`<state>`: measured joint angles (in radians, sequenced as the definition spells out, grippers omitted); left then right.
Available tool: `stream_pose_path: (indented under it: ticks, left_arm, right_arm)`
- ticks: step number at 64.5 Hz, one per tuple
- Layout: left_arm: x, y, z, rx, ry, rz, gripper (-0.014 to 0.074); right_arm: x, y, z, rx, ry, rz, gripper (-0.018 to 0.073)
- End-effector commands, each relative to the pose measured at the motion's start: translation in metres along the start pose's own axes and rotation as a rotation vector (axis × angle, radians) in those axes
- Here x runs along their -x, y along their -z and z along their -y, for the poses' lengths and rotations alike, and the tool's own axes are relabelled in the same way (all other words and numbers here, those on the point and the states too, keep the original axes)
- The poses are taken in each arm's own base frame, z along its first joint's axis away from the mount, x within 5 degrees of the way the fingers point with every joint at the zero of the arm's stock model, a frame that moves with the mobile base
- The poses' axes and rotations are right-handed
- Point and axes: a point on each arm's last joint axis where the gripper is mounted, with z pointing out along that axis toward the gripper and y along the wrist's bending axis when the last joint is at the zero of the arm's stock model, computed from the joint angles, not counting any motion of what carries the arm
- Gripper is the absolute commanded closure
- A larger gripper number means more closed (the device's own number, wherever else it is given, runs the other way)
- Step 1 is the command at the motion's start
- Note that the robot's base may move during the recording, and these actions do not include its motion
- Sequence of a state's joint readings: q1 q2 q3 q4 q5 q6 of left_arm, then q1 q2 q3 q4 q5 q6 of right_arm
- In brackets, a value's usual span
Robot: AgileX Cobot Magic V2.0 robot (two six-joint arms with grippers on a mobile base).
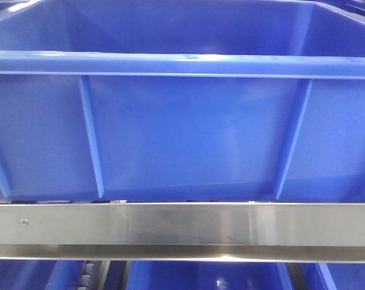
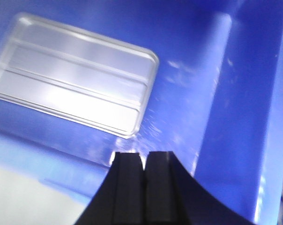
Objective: Grab silver tray and place in blue box
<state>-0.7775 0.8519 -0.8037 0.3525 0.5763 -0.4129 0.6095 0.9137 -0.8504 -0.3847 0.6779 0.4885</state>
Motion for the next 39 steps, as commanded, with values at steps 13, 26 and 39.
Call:
stream_pose_path:
  ticks: [13, 26, 39]
  left_arm:
    - [-0.016, 0.082, 0.003, -0.241, -0.048, 0.376, 0.0689]
    - [-0.026, 0.123, -0.009, -0.346, -0.026, 0.53, 0.0689]
    - [-0.028, 0.129, -0.012, -0.366, -0.007, 0.546, 0.0689]
  right_arm:
    - [-0.026, 0.06, 0.015, 0.087, 0.035, 0.343, 0.0504]
    - [-0.051, 0.095, 0.029, 0.095, 0.045, 0.49, 0.0504]
    - [-0.058, 0.108, 0.033, 0.099, 0.033, 0.552, 0.0504]
